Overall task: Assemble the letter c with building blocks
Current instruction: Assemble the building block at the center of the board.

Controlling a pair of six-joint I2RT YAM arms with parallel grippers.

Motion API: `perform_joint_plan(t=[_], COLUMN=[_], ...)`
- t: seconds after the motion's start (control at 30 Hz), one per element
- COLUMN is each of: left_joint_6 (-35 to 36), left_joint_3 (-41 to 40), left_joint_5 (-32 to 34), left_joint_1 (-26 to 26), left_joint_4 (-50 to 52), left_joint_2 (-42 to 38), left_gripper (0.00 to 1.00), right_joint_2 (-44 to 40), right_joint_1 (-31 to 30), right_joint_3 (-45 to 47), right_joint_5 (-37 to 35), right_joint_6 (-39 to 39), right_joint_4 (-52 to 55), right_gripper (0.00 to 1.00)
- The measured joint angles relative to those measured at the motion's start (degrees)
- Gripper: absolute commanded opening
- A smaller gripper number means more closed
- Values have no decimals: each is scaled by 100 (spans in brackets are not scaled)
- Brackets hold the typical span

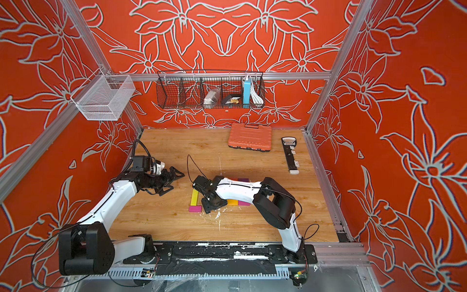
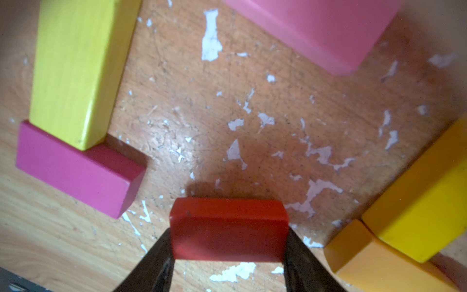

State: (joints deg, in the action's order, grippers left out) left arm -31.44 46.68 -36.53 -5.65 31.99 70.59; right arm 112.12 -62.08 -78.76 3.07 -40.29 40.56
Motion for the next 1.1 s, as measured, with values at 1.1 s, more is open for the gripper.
perform_joint_plan(t=[1.1], left_joint_6=[-79], left_joint_3=[-149], left_joint_5=[-212], left_joint_1=[-2], left_joint_4=[-157], left_joint_2=[-13], left_gripper=[98], right_joint_2=[-236], right_joint_1=[-313], right_joint_3=[264], right_joint_5=[-260], right_joint_6=[-1967], right_joint_4=[-302], right_gripper=[71])
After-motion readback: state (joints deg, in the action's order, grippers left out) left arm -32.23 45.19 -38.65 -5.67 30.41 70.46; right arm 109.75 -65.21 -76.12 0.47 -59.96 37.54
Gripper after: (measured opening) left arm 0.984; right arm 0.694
